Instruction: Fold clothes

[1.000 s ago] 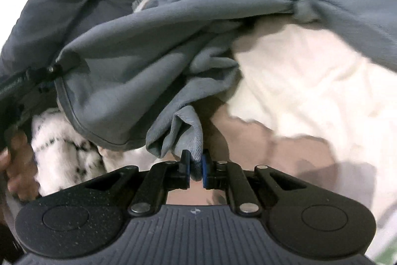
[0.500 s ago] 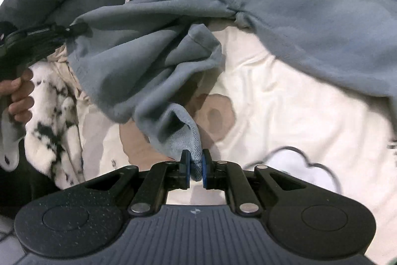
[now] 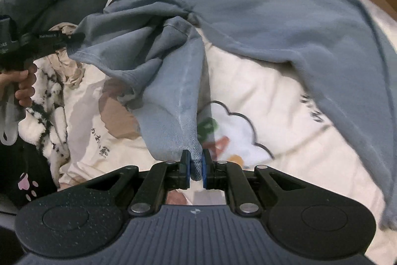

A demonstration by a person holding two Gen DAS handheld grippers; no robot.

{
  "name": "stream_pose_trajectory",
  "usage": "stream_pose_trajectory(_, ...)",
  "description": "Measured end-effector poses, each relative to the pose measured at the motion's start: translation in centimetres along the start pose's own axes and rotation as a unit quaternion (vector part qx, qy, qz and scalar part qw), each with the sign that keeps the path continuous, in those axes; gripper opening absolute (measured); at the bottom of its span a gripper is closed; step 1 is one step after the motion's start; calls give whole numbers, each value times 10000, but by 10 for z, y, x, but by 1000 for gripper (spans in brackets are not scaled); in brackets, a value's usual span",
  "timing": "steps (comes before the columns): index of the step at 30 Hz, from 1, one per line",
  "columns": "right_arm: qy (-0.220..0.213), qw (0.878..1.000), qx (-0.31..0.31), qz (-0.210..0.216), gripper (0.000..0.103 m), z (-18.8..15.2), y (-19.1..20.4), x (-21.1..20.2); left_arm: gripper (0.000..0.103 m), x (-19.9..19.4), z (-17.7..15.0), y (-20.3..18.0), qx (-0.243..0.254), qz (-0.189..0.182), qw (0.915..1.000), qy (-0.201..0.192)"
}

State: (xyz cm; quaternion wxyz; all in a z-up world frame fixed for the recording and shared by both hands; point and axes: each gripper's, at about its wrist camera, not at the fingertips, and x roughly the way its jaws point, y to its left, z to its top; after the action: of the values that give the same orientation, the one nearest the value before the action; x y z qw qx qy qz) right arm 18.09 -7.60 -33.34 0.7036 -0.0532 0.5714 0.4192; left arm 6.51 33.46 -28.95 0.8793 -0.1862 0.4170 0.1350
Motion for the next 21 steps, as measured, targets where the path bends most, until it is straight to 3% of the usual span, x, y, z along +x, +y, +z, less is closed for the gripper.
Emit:
stream_pose_trajectory(12, -469, 9938, 740, -686, 7, -41, -56, -94, 7, -18, -28, -14, -310, -108, 9990, 298)
stream_pose_trajectory(21, -818, 9847, 1067, -1106, 7, -69, -79, -157, 7, -36, -42, -33, -270, -350, 9983, 386)
